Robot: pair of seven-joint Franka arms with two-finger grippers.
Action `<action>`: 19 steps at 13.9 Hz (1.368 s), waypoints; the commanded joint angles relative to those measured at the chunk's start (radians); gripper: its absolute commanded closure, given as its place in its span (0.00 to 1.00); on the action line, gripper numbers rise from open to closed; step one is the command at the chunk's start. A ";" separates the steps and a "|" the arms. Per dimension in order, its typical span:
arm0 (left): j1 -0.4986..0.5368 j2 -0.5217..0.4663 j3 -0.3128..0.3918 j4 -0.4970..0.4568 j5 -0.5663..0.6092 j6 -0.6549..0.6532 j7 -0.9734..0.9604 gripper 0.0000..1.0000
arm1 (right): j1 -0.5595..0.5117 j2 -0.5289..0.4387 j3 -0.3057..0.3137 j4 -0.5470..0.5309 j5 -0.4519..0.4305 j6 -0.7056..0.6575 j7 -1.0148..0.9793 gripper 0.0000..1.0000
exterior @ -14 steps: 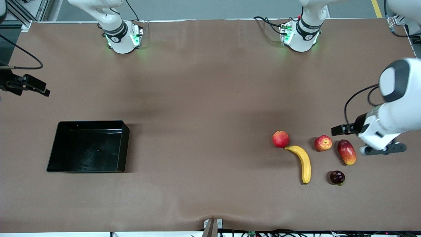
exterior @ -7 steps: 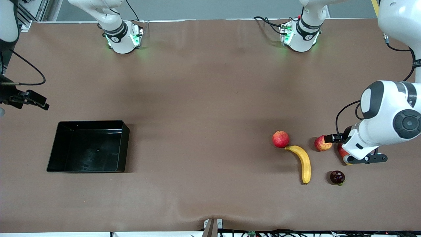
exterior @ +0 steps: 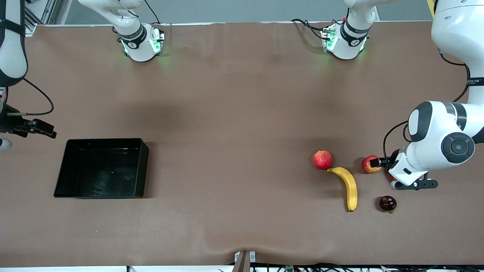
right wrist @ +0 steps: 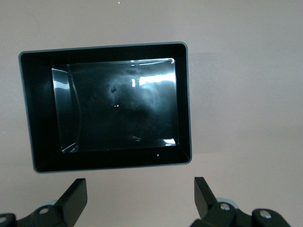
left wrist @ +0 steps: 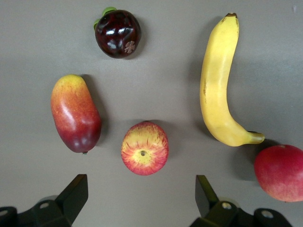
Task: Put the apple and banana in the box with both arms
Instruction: 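Grasp the apple with the left gripper while the right gripper grips the tray rim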
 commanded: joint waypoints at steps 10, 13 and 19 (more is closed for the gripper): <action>0.007 -0.018 -0.003 -0.011 0.024 0.008 -0.018 0.00 | -0.023 0.149 -0.006 -0.059 -0.009 0.236 -0.048 0.00; 0.006 -0.015 -0.003 -0.011 0.024 0.006 -0.018 0.00 | -0.051 0.207 -0.006 -0.050 0.005 0.298 -0.125 0.00; 0.007 -0.014 -0.003 -0.012 0.024 0.005 -0.018 0.00 | -0.077 0.308 -0.005 -0.045 0.013 0.393 -0.171 0.00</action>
